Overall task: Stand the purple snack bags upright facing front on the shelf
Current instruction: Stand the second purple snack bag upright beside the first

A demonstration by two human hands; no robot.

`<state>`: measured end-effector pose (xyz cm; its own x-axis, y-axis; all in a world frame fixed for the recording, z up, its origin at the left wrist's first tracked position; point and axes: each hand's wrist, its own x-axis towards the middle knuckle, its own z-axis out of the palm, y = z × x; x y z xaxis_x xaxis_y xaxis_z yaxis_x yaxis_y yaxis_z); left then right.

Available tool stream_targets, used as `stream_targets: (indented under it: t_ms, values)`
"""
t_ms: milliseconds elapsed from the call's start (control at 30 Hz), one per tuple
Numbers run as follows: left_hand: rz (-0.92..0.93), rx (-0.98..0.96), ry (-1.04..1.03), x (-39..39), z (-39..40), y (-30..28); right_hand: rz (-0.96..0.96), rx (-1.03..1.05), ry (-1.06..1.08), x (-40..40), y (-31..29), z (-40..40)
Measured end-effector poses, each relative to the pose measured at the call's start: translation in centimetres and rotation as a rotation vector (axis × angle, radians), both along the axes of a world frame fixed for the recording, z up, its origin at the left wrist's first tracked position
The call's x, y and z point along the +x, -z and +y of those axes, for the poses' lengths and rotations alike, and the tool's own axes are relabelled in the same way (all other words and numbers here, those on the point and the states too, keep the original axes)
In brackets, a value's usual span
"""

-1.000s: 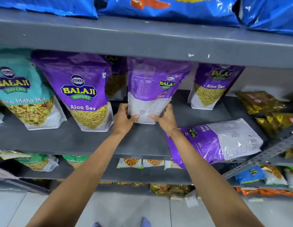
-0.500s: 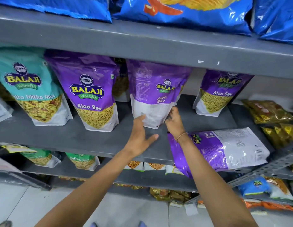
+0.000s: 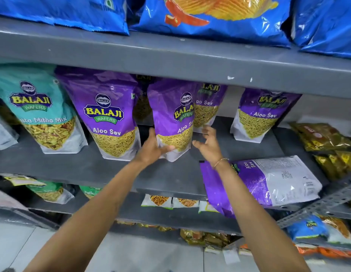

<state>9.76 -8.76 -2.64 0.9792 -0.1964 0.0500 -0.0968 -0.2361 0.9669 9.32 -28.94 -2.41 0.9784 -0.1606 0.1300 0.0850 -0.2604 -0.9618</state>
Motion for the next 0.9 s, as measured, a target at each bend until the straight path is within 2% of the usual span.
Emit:
stream_targets:
  t_ms: [133, 200, 333, 500, 900]
  values:
    - [0.029, 0.083, -0.075, 1.1, 0.6, -0.5, 0.186, -0.173, -0.272, 2.2, -0.7, -2.0]
    - [0.086, 0.022, -0.046, 1.1, 0.8, -0.7, 0.218, -0.191, -0.315, 2.5, -1.0, -1.8]
    - [0.085, -0.056, 0.122, 1.0, 0.9, -1.0, 0.173, -0.173, -0.249, 2.3, -0.7, -0.6]
    - [-0.004, 0.042, -0.067, 0.5, 0.1, 0.0, 0.114, -0.122, -0.163, 0.7, 0.1, 0.0]
    - [-0.003, 0.113, -0.105, -2.6, 0.4, 0.6, 0.204, -0.118, -0.161, -3.2, 0.0, 0.3]
